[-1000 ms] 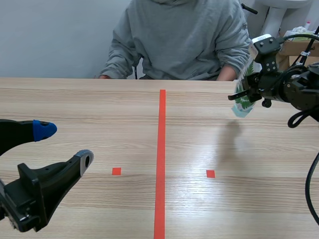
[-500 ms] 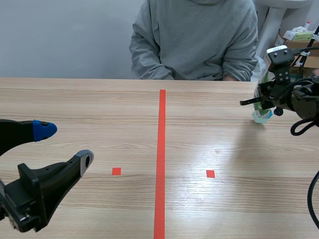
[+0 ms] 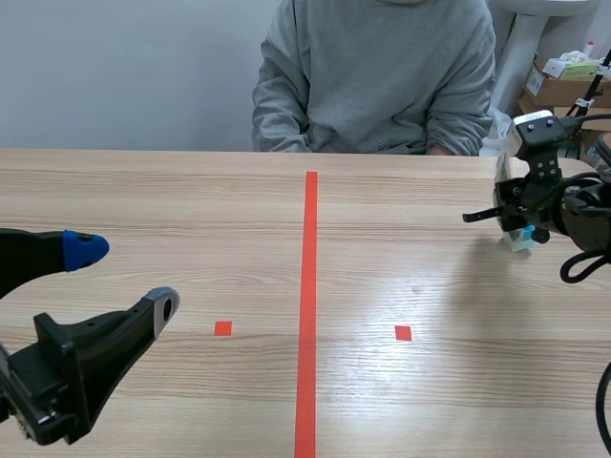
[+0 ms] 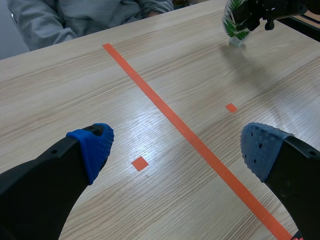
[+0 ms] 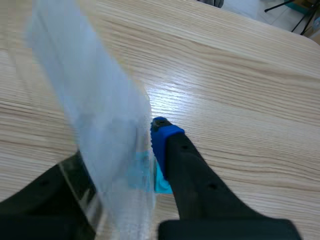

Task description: Do the leaf sorting experiment

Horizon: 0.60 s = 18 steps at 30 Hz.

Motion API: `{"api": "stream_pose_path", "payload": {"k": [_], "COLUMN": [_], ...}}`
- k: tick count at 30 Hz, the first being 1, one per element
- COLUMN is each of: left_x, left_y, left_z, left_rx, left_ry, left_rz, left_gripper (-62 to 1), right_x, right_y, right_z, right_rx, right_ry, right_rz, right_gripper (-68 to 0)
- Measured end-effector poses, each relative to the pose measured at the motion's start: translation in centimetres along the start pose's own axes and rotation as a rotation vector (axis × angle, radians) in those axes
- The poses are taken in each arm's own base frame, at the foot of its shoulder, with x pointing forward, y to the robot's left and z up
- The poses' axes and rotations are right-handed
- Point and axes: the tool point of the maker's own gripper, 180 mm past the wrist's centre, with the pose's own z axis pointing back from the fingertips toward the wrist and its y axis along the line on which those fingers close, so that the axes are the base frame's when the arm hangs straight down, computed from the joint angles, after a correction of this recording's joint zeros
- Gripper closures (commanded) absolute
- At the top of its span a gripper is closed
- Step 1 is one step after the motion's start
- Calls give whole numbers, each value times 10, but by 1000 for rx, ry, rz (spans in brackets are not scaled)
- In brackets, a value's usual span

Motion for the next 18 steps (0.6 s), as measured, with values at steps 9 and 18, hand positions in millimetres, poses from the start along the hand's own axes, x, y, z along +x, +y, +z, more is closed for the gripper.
{"api": "stream_pose_path", "payload": {"k": [9,18], "left_x": [0,0], "left_y": [0,0], "left_z": [0,0], "left_rx": [0,0], "left_ry": [0,0], "left_rz": [0,0], "left_gripper": [-542,-542], "right_x": [-5,-4], "right_y": [0,0], "right_z": [0,0], "right_rx": [0,1], "right_ry": [28,60], "right_rz": [7,12], "right_gripper": [-636,-636]}}
